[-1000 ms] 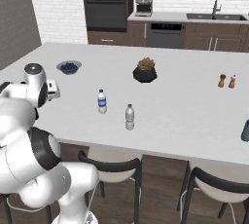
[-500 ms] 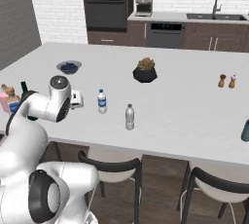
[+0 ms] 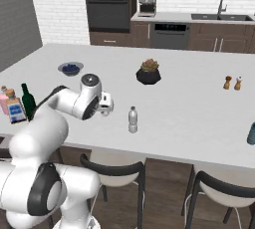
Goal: Move the plastic bottles in the middle to the plastics group, and the glass bottles in the middle to the glass group.
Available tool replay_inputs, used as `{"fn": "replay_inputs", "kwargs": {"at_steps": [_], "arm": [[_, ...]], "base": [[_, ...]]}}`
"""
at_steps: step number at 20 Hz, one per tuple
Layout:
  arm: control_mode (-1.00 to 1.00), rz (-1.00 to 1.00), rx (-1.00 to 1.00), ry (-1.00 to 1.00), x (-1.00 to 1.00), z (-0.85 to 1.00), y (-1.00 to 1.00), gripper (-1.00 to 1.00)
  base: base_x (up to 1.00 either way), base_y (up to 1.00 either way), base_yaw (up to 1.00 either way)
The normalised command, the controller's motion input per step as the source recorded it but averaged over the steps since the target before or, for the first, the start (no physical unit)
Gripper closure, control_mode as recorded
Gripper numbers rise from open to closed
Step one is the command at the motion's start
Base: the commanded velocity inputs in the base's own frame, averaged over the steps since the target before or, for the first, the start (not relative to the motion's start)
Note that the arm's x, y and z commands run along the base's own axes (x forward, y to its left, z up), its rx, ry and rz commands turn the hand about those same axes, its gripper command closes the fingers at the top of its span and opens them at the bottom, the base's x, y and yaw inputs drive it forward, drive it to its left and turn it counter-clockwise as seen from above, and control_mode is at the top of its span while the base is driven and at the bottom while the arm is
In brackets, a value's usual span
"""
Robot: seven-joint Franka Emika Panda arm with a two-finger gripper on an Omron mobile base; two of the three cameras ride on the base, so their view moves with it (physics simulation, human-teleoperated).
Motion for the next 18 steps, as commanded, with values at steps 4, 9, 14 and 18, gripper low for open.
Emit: {"fn": "replay_inputs", "kwargs": {"at_steps": [4,9,14,18], "arm": [[-1.0,-0.14,-0.07,0.18,0.49,0.09,-1.0,-1.0],[-1.0,-0.15,-0.02,0.1,0.4,-0.22,-1.0,-1.0],[-1.0,-0.1,-0.03,0.03,0.03,-0.26,-0.72,-1.0],[-1.0,0.0,-0.29,0.0,-0.03,0.0,-0.02,-1.0]], "base": [[0.0,0.0,0.0],[0.0,0.0,0.0],[0.0,0.0,0.0],[0.0,0.0,0.0]]}}
